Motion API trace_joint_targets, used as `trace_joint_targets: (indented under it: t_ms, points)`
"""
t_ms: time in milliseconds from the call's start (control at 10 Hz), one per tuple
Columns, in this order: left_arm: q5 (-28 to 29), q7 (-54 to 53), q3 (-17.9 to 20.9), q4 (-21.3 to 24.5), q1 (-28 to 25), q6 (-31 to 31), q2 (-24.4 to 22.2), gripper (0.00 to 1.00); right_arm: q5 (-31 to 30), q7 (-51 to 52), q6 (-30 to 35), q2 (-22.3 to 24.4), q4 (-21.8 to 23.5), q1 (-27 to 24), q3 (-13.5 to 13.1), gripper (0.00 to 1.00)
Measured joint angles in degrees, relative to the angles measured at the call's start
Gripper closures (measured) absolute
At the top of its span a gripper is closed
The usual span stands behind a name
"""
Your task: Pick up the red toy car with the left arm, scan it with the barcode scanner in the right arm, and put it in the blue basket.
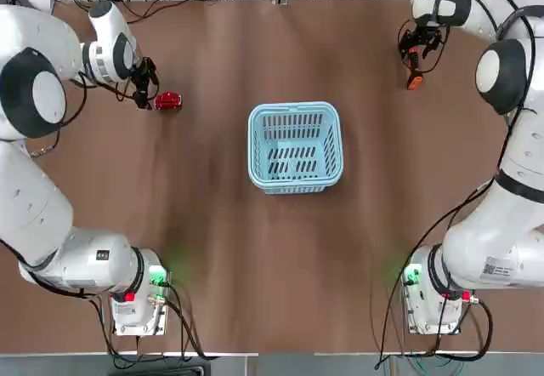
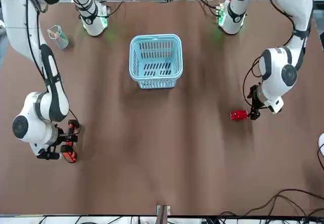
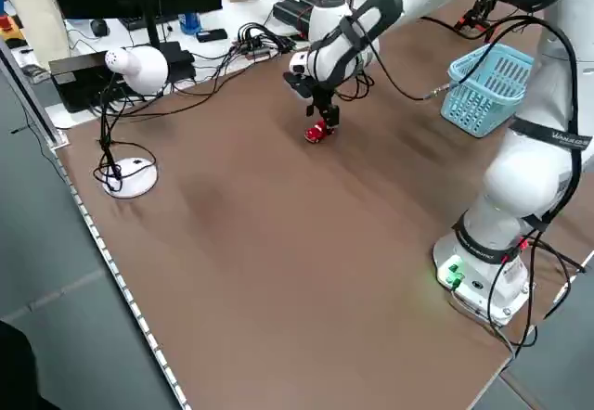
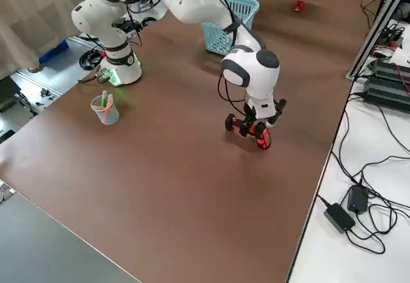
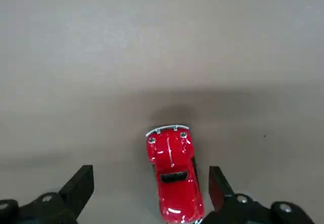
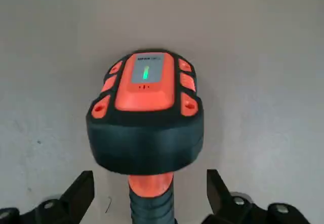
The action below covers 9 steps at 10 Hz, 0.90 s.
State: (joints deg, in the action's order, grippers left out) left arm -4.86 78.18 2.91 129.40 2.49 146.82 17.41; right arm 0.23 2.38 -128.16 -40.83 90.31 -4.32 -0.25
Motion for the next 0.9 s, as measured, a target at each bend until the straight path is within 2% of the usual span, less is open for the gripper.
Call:
trace_joint_targets:
  t_ms: [300, 400, 500, 600, 700, 800, 900]
  points:
    - [-0.79, 0.10, -0.18, -0.73, 0.08, 1.37, 2.31, 0.00, 0.00, 0.27, -0.18, -0.11, 0.04, -0.01, -0.02, 0.07]
    - [-1.11, 0.12, -0.24, -1.20, 0.23, 1.78, 3.20, 0.00, 0.00, 0.29, -0.18, -0.11, 0.04, -0.01, -0.02, 0.11]
    - [-1.15, 0.19, -0.26, -1.56, 0.37, 2.34, 4.11, 0.00, 0.00, 0.34, -0.18, -0.11, 0.05, -0.01, -0.03, 0.16]
    - [-1.15, 0.24, -0.31, -1.79, 0.44, 2.80, 4.87, 0.00, 0.00, 0.35, -0.18, -0.11, 0.04, -0.01, -0.03, 0.26]
    - [-1.15, 0.24, -0.38, -1.90, 0.47, 3.28, 5.45, 0.00, 0.00, 0.37, -0.14, -0.10, 0.04, -0.01, -0.02, 0.31]
    - [-1.16, 0.25, -0.46, -1.92, 0.50, 3.74, 5.70, 0.01, 0.00, 0.37, 0.00, -0.10, 0.04, -0.01, -0.03, 0.42]
    - [-1.16, 0.35, -0.55, -1.94, 0.55, 3.84, 5.80, 0.02, 0.00, 0.38, 0.34, -0.10, 0.04, -0.01, -0.03, 0.45]
